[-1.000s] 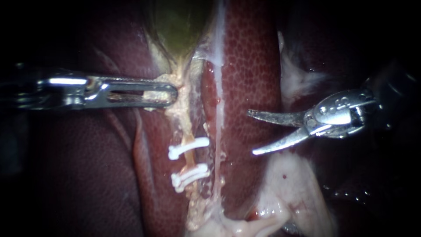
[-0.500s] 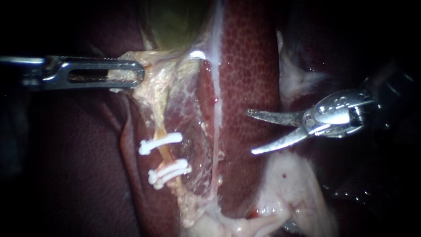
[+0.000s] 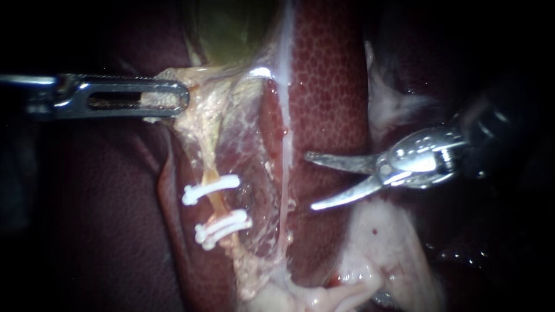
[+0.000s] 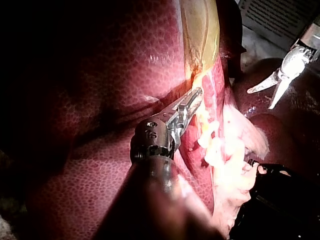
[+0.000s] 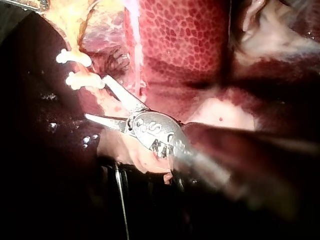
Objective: Go to the cutting position left tube
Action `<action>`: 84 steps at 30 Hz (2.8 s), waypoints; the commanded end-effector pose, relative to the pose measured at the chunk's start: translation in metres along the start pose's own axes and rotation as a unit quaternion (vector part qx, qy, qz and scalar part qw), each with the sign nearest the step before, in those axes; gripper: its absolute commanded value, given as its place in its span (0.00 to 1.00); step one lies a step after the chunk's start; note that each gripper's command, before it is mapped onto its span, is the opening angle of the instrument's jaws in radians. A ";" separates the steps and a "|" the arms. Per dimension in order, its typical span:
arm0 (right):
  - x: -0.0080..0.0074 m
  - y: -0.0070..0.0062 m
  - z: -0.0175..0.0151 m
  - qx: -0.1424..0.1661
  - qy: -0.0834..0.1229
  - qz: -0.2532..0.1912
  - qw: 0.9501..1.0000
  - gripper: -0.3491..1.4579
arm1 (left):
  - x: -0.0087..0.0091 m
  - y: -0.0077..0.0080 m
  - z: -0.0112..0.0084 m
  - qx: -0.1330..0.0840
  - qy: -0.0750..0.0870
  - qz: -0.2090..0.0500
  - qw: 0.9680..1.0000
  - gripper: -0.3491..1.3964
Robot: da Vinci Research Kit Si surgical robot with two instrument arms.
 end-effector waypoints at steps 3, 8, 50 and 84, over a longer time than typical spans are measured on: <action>-0.0021 0.0003 0.0027 0.014 -0.008 0.012 1.000 0.99 | 0.0000 0.0000 0.0000 0.000 0.000 0.000 1.000 0.00; -0.0059 0.0004 0.0076 0.032 -0.024 0.028 0.999 0.99 | 0.0000 0.0000 0.0001 0.000 0.000 0.000 1.000 0.00; -0.0063 0.0003 0.0159 0.135 -0.028 0.027 0.990 0.94 | 0.0000 -0.0002 0.0007 -0.002 -0.001 0.000 1.000 0.00; -0.0052 0.0011 0.0198 0.121 -0.025 0.103 0.987 0.88 | 0.0001 -0.0003 0.0011 -0.003 -0.002 0.000 1.000 0.00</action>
